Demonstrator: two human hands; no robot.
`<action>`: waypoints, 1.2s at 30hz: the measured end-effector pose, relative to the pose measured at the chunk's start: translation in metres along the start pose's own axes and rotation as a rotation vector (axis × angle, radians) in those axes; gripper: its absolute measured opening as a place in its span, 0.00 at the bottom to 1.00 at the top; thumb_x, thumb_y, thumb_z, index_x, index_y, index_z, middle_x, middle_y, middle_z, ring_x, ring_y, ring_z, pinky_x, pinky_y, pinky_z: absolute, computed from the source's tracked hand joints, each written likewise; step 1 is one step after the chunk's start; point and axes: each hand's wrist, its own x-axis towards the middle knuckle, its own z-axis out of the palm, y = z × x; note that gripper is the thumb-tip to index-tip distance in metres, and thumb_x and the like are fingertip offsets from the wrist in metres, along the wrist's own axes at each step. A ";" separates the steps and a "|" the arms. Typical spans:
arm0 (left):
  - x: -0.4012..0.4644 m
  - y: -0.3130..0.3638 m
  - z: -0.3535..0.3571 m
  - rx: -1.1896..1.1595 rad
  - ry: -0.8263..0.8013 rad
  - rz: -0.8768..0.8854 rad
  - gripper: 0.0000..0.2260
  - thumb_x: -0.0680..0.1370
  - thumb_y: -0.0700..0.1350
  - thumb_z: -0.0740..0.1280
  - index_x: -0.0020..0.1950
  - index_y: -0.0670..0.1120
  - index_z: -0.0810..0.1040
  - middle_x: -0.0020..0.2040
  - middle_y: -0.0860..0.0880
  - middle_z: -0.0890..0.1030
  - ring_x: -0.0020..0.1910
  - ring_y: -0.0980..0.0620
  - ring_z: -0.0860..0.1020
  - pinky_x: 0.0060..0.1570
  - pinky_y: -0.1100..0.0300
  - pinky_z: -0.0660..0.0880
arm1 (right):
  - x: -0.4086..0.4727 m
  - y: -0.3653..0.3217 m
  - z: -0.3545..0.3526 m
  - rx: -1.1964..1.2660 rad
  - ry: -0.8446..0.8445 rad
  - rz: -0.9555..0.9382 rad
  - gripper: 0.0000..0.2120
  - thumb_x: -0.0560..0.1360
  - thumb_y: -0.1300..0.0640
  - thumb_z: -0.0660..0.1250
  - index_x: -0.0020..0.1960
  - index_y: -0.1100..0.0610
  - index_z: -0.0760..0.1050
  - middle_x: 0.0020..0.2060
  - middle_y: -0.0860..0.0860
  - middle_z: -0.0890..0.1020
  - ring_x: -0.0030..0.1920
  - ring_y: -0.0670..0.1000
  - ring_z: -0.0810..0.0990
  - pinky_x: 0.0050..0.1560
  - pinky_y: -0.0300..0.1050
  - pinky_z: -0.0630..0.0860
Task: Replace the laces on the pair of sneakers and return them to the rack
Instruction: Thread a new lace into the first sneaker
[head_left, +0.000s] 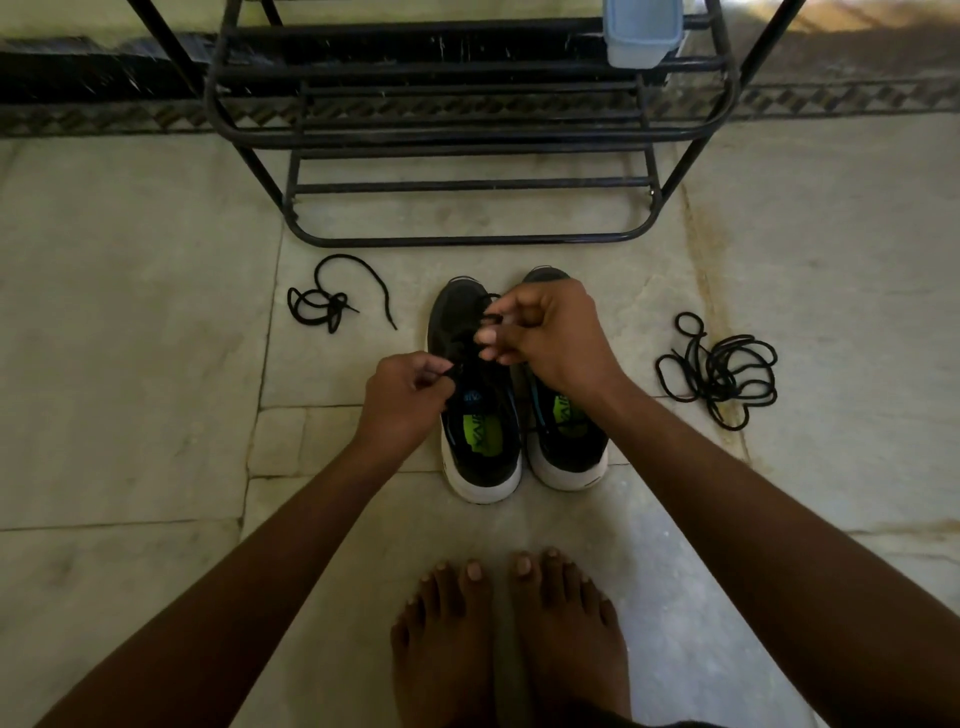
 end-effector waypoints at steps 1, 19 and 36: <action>0.001 0.000 -0.001 -0.065 -0.024 -0.036 0.09 0.77 0.34 0.70 0.47 0.50 0.82 0.45 0.44 0.84 0.45 0.48 0.84 0.47 0.54 0.82 | 0.001 0.002 0.004 -0.037 0.001 -0.011 0.01 0.77 0.66 0.72 0.48 0.64 0.82 0.38 0.55 0.86 0.36 0.50 0.87 0.37 0.37 0.81; 0.003 -0.006 -0.009 -0.434 -0.128 -0.193 0.10 0.79 0.30 0.66 0.57 0.38 0.82 0.53 0.40 0.85 0.52 0.47 0.84 0.48 0.60 0.82 | -0.002 0.028 0.027 -0.430 -0.027 -0.217 0.07 0.76 0.64 0.72 0.53 0.58 0.86 0.47 0.51 0.88 0.47 0.44 0.84 0.54 0.29 0.76; -0.001 -0.010 -0.007 -0.449 -0.084 -0.167 0.10 0.79 0.32 0.68 0.57 0.41 0.83 0.53 0.42 0.86 0.54 0.47 0.85 0.55 0.54 0.82 | -0.011 0.028 0.042 -0.445 0.080 -0.230 0.10 0.73 0.67 0.71 0.52 0.60 0.84 0.43 0.51 0.87 0.40 0.45 0.84 0.47 0.30 0.78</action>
